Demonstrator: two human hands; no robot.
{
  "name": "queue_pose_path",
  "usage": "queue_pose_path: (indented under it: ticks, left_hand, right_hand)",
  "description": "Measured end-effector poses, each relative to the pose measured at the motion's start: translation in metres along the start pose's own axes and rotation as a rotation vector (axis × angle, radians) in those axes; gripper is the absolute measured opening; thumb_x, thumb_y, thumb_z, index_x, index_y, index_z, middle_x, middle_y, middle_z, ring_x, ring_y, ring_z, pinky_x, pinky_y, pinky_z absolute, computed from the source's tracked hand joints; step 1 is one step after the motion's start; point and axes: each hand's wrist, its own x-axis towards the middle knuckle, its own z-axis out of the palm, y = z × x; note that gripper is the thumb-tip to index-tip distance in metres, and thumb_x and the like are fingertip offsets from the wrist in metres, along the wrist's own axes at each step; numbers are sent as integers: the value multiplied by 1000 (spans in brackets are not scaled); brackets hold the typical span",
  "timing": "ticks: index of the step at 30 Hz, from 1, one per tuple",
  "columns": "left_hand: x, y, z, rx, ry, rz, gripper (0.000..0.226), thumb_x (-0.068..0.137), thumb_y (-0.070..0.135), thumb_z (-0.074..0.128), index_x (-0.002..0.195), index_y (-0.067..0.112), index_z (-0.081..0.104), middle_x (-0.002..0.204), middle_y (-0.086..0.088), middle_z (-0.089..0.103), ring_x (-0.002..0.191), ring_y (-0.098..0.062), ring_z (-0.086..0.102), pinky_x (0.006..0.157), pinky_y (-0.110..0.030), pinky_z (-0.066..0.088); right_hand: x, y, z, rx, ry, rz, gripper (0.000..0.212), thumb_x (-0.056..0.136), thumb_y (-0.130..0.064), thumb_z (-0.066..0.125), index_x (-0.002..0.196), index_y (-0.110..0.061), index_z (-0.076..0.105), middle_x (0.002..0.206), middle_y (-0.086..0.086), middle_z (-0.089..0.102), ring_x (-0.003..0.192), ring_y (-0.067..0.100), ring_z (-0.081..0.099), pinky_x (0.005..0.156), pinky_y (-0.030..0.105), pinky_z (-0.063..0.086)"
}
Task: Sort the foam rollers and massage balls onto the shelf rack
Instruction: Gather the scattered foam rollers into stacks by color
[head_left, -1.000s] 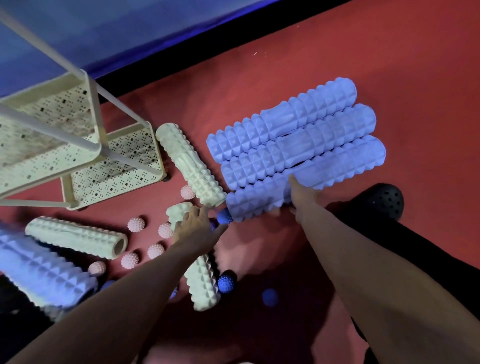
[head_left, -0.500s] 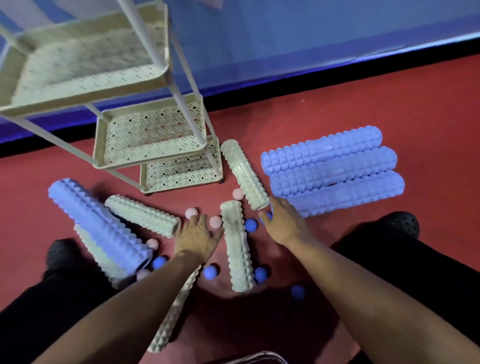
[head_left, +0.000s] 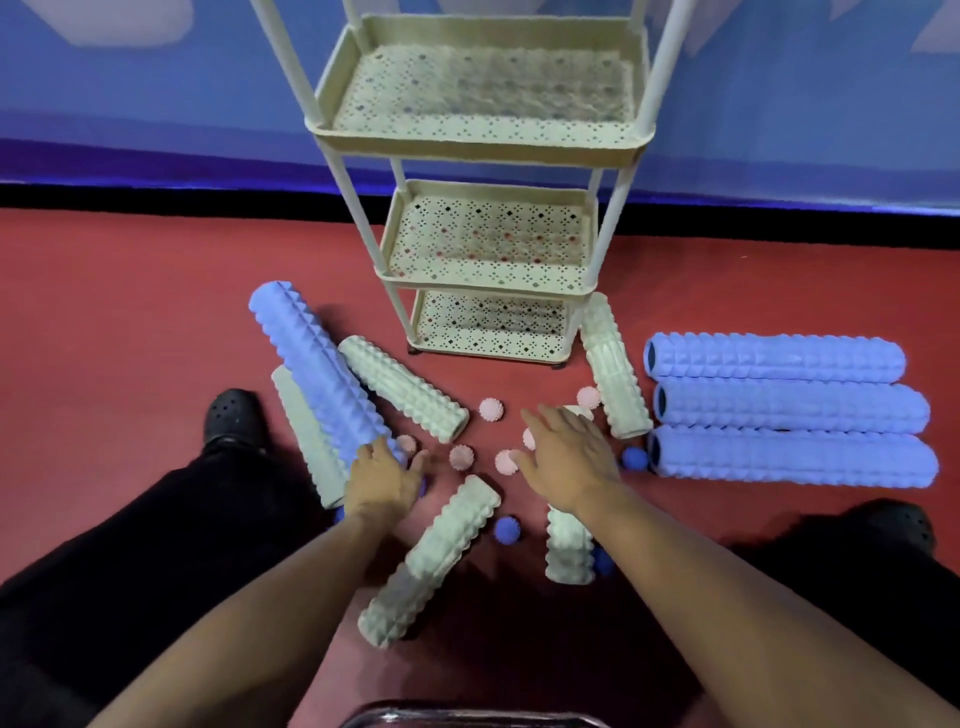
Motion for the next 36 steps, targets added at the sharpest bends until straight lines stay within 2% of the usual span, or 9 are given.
queue_pose_path:
  ticks: [4, 9, 13, 16, 20, 24, 30, 33, 36]
  left_hand:
    - [33, -35, -4, -245, -38, -154, 87, 88, 62, 62, 148, 5, 32, 146, -24, 38, 132, -40, 41, 108, -45, 35]
    - [77, -58, 2, -390, -64, -275, 91, 85, 56, 70, 149, 5, 31, 146, -21, 38, 129, -38, 48, 106, -46, 42]
    - [109, -71, 12, -475, -86, -369, 81, 77, 58, 76, 132, 4, 50, 133, -15, 53, 113, -34, 60, 84, -37, 46]
    - [138, -84, 30, -538, -148, -437, 90, 62, 72, 73, 119, 3, 61, 116, -14, 68, 98, -30, 67, 87, -40, 54]
    - [148, -75, 30, -541, -141, -551, 110, 60, 78, 73, 134, 1, 52, 131, -17, 59, 118, -34, 58, 102, -42, 47]
    - [147, -56, 29, -577, -95, -652, 111, 67, 67, 80, 146, 2, 35, 145, -18, 45, 127, -36, 52, 100, -45, 44]
    - [146, -56, 28, -774, -39, -607, 120, 63, 60, 86, 147, 0, 25, 129, -11, 57, 112, -32, 59, 100, -45, 49]
    - [135, -58, 12, -855, 9, -587, 117, 60, 62, 86, 143, 1, 32, 120, -8, 63, 98, -28, 63, 90, -42, 53]
    - [115, -59, -16, -889, 49, -565, 116, 64, 61, 84, 146, 1, 28, 110, -6, 60, 90, -27, 62, 74, -38, 51]
  right_hand:
    - [19, -36, 7, -45, -27, -46, 66, 99, -54, 43, 156, -24, 29, 159, 0, 33, 146, 26, 29, 122, 42, 21]
    - [41, -62, 18, -85, -64, -88, 64, 101, -53, 42, 156, -24, 28, 158, -1, 34, 144, 27, 32, 121, 39, 21]
    - [60, -75, 34, -91, -96, -109, 63, 101, -51, 42, 156, -24, 28, 158, -3, 34, 142, 25, 35, 118, 38, 25]
    - [72, -80, 49, -75, -142, -108, 65, 100, -52, 41, 157, -25, 26, 161, -3, 30, 145, 23, 31, 120, 38, 25]
    - [82, -81, 62, -60, -181, -94, 67, 100, -54, 42, 157, -26, 24, 163, -4, 27, 147, 22, 28, 120, 40, 25]
    - [83, -76, 64, -60, -201, -75, 65, 101, -54, 41, 158, -28, 22, 164, -4, 25, 149, 20, 24, 121, 39, 24]
    - [79, -69, 58, -38, -210, -36, 67, 101, -54, 41, 159, -27, 21, 165, -2, 24, 150, 20, 24, 123, 39, 21]
    - [73, -72, 47, -38, -183, -36, 68, 101, -54, 40, 159, -27, 20, 165, -2, 24, 149, 21, 26, 123, 40, 22]
    - [63, -82, 28, -32, -150, -38, 67, 102, -54, 38, 159, -25, 20, 165, -2, 23, 149, 24, 26, 122, 40, 22]
